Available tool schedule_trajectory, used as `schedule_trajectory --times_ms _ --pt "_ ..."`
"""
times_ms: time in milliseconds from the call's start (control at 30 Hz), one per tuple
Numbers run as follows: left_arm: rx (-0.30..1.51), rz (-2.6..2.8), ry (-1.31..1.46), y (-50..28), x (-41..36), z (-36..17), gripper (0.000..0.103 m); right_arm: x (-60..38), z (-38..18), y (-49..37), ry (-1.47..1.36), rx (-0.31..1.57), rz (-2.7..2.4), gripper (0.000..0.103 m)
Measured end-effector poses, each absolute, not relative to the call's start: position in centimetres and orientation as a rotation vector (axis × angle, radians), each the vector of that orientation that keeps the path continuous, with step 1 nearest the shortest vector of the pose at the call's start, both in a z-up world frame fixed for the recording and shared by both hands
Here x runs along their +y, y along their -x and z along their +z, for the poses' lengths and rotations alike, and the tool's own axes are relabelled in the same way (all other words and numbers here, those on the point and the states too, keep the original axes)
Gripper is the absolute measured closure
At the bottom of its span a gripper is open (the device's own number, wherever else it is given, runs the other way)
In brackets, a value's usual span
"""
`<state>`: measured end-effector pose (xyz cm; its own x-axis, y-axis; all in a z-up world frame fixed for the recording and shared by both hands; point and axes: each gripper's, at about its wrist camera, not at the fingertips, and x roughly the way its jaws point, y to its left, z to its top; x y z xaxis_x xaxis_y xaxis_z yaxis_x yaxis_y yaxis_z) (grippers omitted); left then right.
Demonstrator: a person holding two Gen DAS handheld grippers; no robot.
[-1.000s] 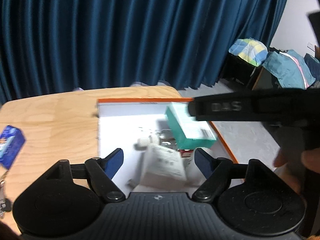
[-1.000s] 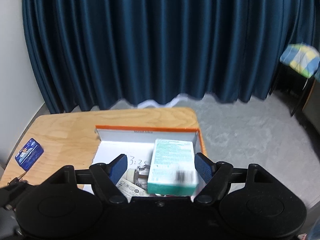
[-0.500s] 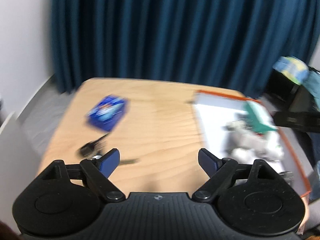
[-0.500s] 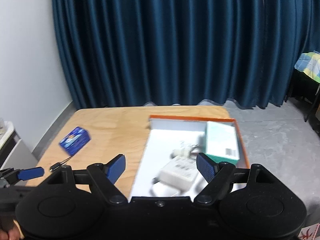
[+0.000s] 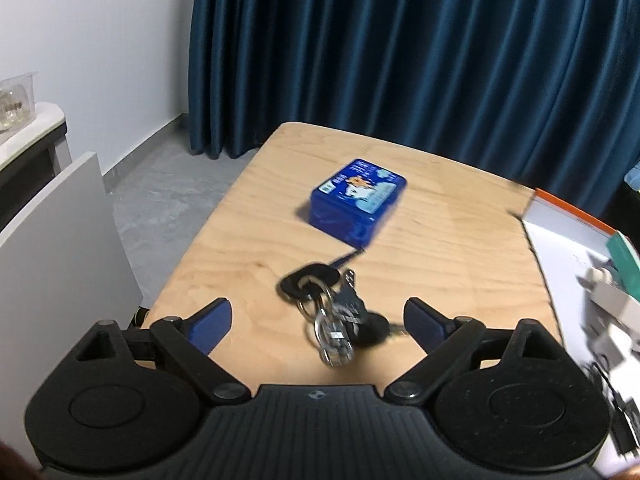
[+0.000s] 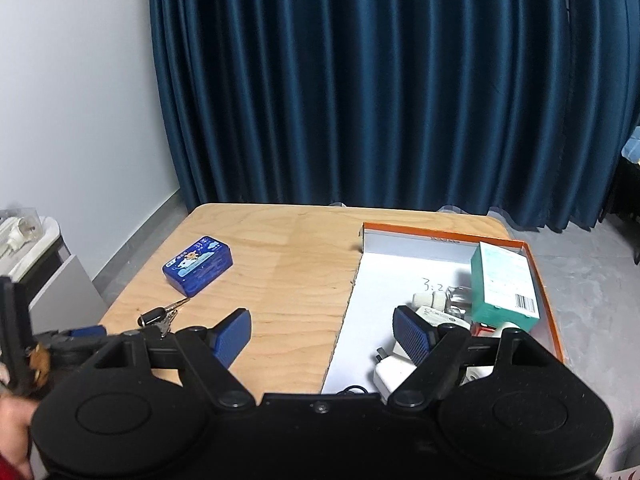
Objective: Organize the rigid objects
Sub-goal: 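Move the left tool to the car keys on the table and grasp them, then grasp the blue tin with the right tool while the left tool holds the keys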
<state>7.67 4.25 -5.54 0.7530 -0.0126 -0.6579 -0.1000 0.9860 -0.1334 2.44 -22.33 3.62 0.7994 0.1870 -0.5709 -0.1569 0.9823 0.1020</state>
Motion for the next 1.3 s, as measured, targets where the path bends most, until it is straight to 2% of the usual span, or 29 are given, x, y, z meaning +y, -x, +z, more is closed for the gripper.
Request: schedule_trajectory --times_ms 67,133,200,233,300,367,767,1033,1133,1300 --pt "0.724 0.062 0.172 -8.5 4.6 -6.0 0.012 -22.2 3.3 -2.9 -0.051 0.621 0.188 0.011" --pt "0.734 0.057 0.169 -8.8 4.8 -6.4 0.027 -22.0 3.0 -3.4 -0.054 0.625 0.191 0.011" --pt "0.723 0.045 0.137 -8.8 4.7 -6.6 0.052 -21.7 2.8 -3.9 -0.054 0.63 0.194 0.011" --pt "0.717 0.016 0.141 -8.8 4.8 -6.6 0.059 -21.5 2.7 -4.2 -0.055 0.631 0.197 0.011" --pt "0.706 -0.004 0.141 -8.7 4.9 -6.4 0.084 -21.1 2.5 -4.7 -0.058 0.636 0.204 0.011" --pt "0.697 -0.022 0.128 -8.4 4.8 -6.0 0.097 -20.7 2.3 -5.1 -0.059 0.639 0.208 0.011" --pt "0.625 -0.089 0.217 -6.0 6.6 -2.8 0.098 -15.9 1.8 -8.4 -0.083 0.67 0.317 0.011" --pt "0.582 -0.112 0.208 -4.6 6.6 -2.3 0.098 -8.4 0.1 -16.8 -0.252 0.845 0.3 0.008" --pt "0.606 -0.121 0.297 -4.9 8.0 -3.2 0.098 -6.6 -0.4 -20.1 -0.342 0.912 0.204 0.008" --pt "0.596 -0.115 0.288 -5.0 7.9 -3.4 0.098 -3.5 -1.9 -24.3 -0.307 1.0 0.026 0.008"
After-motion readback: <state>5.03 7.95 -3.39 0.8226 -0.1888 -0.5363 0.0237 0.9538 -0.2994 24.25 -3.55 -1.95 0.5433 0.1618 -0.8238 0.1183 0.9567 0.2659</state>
